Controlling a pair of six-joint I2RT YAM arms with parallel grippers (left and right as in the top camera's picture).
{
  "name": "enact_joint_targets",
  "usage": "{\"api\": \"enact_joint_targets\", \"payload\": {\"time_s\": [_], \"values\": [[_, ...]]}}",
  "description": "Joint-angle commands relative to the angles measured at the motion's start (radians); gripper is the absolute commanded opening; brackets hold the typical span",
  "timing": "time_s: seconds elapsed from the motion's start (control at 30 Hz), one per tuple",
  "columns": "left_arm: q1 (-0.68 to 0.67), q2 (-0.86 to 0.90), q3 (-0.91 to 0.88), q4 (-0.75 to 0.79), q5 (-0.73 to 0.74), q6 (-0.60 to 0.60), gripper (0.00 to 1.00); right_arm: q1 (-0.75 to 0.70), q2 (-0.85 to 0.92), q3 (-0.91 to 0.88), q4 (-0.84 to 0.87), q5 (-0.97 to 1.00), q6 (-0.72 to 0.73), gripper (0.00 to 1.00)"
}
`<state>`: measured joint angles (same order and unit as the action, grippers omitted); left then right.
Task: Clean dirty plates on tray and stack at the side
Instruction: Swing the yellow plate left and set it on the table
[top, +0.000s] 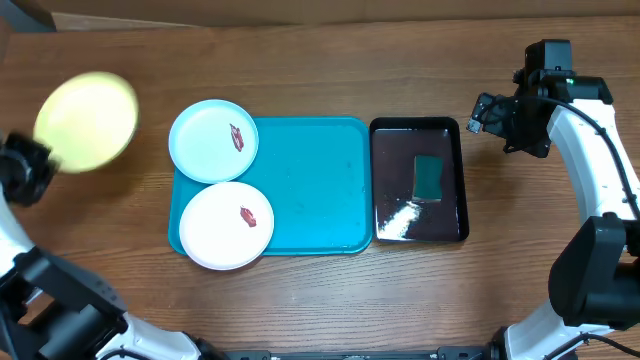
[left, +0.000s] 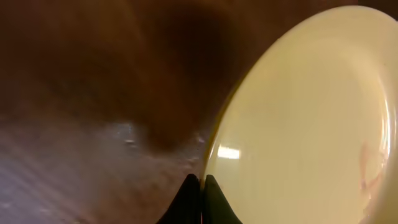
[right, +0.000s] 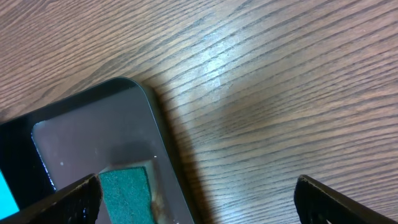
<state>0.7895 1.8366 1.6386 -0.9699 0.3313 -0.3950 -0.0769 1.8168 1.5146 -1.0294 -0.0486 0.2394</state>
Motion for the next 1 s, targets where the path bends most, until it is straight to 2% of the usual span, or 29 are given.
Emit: {"api": "enact_joint_targets", "payload": {"time_s": [0.0, 0.13, 0.37, 0.77, 0.97], "values": [[0.031, -0.006, -0.103, 0.035, -0.218, -0.058, 0.04, 0.001, -0.004, 0.005, 0.006, -0.005, 0.003, 1.0], [0.026, -0.006, -0.224, 0.122, -0.294, -0.082, 0.04, 0.001, -0.004, 0.005, 0.006, -0.005, 0.003, 1.0], [0.025, -0.006, -0.356, 0.277, -0.298, -0.084, 0.04, 0.001, -0.004, 0.005, 0.006, -0.005, 0.003, 1.0], [-0.044, -0.006, -0.395, 0.321, -0.288, -0.06, 0.04, 0.001, -0.004, 0.005, 0.006, -0.005, 0.003, 1.0], [-0.089, -0.006, -0.395, 0.321, -0.342, -0.054, 0.05, 0.001, -0.004, 0.005, 0.006, -0.005, 0.003, 1.0]]}}
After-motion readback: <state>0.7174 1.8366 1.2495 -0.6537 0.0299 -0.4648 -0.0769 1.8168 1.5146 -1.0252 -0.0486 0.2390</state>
